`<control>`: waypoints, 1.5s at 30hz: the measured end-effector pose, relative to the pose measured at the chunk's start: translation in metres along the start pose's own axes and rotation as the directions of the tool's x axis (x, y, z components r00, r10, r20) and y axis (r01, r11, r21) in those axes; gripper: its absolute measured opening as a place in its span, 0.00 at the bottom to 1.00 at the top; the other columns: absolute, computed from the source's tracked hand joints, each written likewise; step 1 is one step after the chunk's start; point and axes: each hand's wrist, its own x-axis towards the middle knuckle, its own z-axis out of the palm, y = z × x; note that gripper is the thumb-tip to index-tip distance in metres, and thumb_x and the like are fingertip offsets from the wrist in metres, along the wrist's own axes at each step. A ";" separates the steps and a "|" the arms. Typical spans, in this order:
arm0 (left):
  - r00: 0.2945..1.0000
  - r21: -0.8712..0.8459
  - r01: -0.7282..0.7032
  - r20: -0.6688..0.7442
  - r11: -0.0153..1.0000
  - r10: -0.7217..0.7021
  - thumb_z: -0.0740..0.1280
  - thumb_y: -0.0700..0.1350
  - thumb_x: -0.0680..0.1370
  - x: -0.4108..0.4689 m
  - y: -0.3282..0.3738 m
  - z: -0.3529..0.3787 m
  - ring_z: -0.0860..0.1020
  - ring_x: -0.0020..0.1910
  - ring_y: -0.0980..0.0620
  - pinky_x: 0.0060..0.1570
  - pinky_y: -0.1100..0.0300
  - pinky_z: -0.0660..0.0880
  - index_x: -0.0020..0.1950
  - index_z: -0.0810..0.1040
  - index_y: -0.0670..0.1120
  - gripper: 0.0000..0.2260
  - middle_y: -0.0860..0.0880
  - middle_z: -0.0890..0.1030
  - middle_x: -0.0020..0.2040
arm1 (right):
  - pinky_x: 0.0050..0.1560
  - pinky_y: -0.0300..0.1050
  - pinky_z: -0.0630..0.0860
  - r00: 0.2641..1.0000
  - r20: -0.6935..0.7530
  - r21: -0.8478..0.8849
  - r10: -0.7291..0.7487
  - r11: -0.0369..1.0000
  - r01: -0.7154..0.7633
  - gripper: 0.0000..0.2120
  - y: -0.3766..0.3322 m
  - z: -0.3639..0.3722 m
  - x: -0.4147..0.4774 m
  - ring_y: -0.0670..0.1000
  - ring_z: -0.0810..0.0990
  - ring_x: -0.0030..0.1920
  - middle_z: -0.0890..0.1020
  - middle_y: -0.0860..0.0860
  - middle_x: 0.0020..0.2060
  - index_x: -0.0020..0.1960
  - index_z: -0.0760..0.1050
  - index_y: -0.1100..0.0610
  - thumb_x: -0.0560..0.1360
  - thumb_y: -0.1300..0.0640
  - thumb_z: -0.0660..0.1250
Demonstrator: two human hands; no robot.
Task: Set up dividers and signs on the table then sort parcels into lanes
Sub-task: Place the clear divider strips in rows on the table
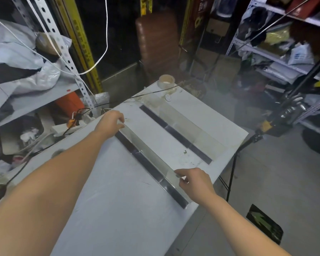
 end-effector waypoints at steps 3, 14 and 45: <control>1.000 -0.015 0.012 -0.008 1.000 -0.012 0.74 0.40 0.75 0.001 -0.003 0.002 0.75 0.51 0.45 0.53 0.52 0.72 0.49 0.81 0.41 0.05 0.45 0.80 0.49 | 0.45 0.42 0.73 1.000 0.009 -0.009 0.000 1.000 0.000 0.18 0.001 -0.003 0.002 0.47 0.82 0.50 0.83 0.40 0.57 0.62 0.79 0.44 0.77 0.59 0.62; 1.000 0.014 0.018 -0.020 1.000 -0.017 0.73 0.40 0.76 -0.006 0.002 0.000 0.75 0.58 0.45 0.60 0.49 0.73 0.53 0.81 0.44 0.07 0.46 0.80 0.55 | 0.47 0.40 0.72 0.999 0.043 0.035 0.015 0.999 -0.016 0.19 0.002 -0.007 0.005 0.44 0.81 0.50 0.82 0.40 0.57 0.65 0.77 0.45 0.76 0.57 0.63; 0.810 0.279 0.586 -0.184 0.760 -0.557 0.67 0.52 0.77 -0.330 0.114 -0.084 0.74 0.64 0.44 0.52 0.51 0.74 0.69 0.71 0.47 0.22 0.46 0.75 0.66 | 0.57 0.49 0.74 0.811 0.099 -0.177 -0.577 0.791 0.585 0.27 -0.116 -0.035 -0.104 0.54 0.73 0.68 0.74 0.51 0.69 0.75 0.66 0.49 0.78 0.52 0.65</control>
